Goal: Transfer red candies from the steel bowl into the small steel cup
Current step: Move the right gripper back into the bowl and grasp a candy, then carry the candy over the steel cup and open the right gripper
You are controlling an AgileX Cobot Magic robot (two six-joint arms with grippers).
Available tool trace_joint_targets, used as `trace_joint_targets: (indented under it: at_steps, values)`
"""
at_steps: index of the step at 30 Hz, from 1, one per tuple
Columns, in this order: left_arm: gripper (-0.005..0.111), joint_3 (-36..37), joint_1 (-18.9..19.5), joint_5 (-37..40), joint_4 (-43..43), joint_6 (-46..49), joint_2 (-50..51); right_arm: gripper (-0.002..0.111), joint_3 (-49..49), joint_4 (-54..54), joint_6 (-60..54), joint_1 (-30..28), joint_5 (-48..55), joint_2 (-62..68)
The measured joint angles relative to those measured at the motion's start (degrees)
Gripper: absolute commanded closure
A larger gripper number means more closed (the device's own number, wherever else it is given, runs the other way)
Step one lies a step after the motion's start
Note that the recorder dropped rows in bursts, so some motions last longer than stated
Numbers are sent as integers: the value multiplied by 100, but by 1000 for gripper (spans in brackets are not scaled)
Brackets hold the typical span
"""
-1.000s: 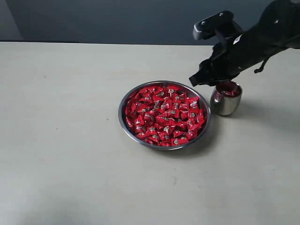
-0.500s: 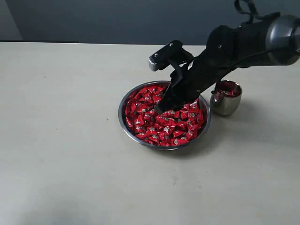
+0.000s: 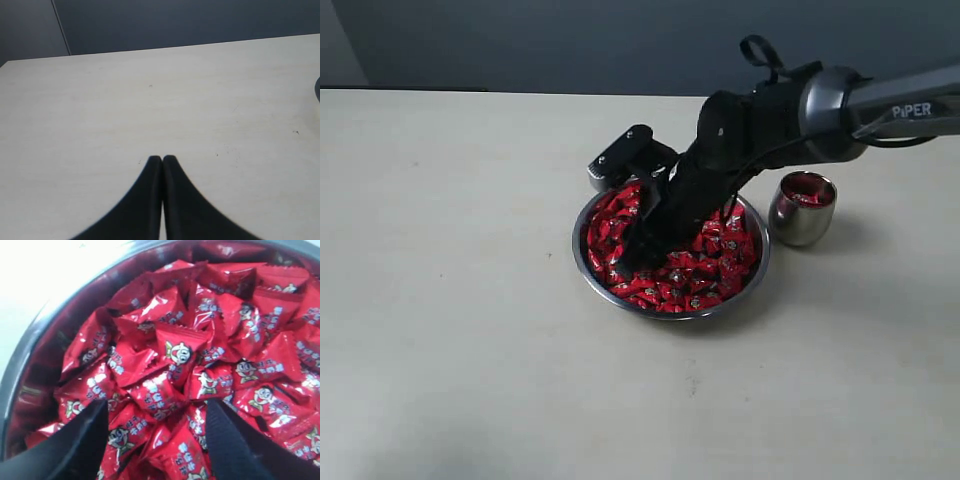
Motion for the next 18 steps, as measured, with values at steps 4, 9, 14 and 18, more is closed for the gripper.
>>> trace_joint_targets:
  at_steps: [4,9,14,18]
  values:
    - [106,0,0,0,0,0,0,53,0,0,-21,51,-28,73]
    - [106,0,0,0,0,0,0,93,0,0,-21,51,-428,241]
    - [106,0,0,0,0,0,0,105,0,-13,-33,51,-577,102]
    - [106,0,0,0,0,0,0,105,-3,-95,-28,51,-409,-417]
